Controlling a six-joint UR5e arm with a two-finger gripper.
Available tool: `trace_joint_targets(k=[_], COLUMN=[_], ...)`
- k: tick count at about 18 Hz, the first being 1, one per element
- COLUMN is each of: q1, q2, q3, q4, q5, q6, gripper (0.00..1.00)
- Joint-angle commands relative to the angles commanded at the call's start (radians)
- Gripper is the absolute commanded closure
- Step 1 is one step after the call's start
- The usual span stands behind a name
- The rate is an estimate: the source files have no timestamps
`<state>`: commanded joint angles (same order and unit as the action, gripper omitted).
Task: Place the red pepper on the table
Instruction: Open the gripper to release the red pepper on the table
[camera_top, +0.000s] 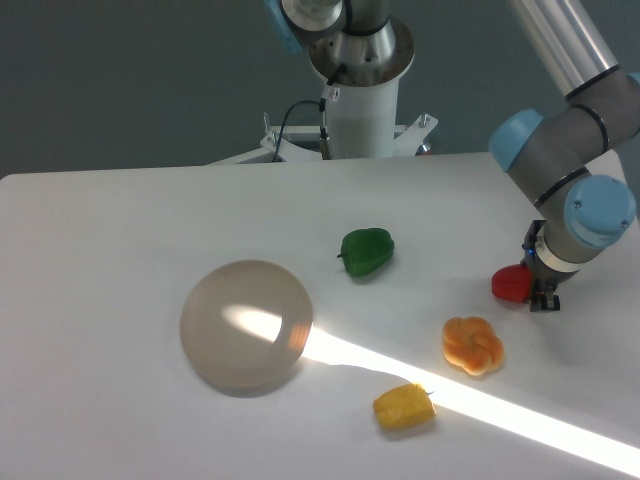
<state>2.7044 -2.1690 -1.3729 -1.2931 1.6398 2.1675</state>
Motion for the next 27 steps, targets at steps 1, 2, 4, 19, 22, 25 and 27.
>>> trace_joint_targets(k=[1, 2, 4, 19, 22, 25, 27], q1=[0.0, 0.002, 0.002, 0.0, 0.0, 0.0, -0.002], q2=[0.0, -0.003, -0.006, -0.011, -0.011, -0.008, -0.002], q3=[0.002, 0.002, 0.008, 0.011, 0.015, 0.017, 0.024], q4=[0.002, 0.002, 0.002, 0.003, -0.002, -0.002, -0.006], q5=[0.0, 0.0, 0.0, 0.0, 0.002, 0.003, 0.003], q6=[0.0, 0.002, 0.0, 0.003, 0.005, 0.005, 0.002], gripper=[0.48, 0.48, 0.46, 0.21, 0.14, 0.05, 0.0])
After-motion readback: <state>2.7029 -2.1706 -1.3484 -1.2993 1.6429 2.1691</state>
